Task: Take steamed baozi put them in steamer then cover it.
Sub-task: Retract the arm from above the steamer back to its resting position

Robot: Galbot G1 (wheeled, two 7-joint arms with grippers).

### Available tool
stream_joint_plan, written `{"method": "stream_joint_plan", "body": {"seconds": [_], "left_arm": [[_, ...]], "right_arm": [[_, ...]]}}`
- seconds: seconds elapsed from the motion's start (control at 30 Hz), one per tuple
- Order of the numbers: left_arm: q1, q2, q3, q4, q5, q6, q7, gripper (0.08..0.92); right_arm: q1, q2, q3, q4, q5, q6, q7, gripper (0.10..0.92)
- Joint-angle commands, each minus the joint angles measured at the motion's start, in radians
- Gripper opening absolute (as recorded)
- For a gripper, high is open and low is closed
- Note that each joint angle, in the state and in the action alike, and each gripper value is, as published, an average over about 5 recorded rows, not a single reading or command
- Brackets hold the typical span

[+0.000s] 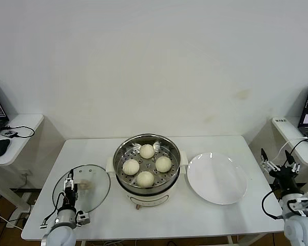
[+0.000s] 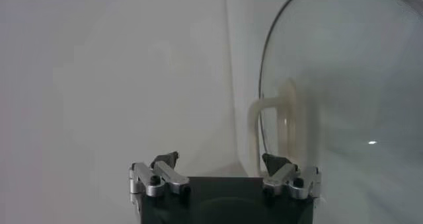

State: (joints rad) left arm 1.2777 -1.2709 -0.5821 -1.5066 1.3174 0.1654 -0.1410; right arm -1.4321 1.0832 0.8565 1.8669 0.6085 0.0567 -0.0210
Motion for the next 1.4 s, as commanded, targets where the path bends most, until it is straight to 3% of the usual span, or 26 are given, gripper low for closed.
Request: {"method": "stream_joint_plan", "body": {"seconds": [0.03, 0.4, 0.5, 1.23, 1.4], "left_arm": [[-0.032, -0.016, 0.007, 0.019, -0.019, 0.018, -0.01, 0.823], [-0.055, -0.024, 0.009, 0.059, -0.063, 0.02, -0.037, 0.823], [-0.059, -0.027, 0.009, 0.076, -0.081, 0.011, -0.052, 0.787], [-0.078, -0.018, 0.022, 0.147, -0.118, -0.048, -0.092, 0.152], [-0.056, -0.013, 0.015, 0.085, -0.105, -0.039, -0.087, 0.122]], "right_arm": [[-0.002, 0.002, -0.001, -0.002, -0.001, 0.001, -0.001, 0.823], [-0.009, 0.005, 0.001, 0.002, -0.002, 0.002, -0.006, 0.823], [-0.012, 0.006, 0.001, 0.002, -0.002, 0.004, -0.007, 0.823], [-0.031, 0.015, 0.006, 0.021, -0.007, 0.003, -0.01, 0.823], [-0.028, 0.017, 0.004, 0.024, -0.007, 0.002, -0.012, 0.823]]}}
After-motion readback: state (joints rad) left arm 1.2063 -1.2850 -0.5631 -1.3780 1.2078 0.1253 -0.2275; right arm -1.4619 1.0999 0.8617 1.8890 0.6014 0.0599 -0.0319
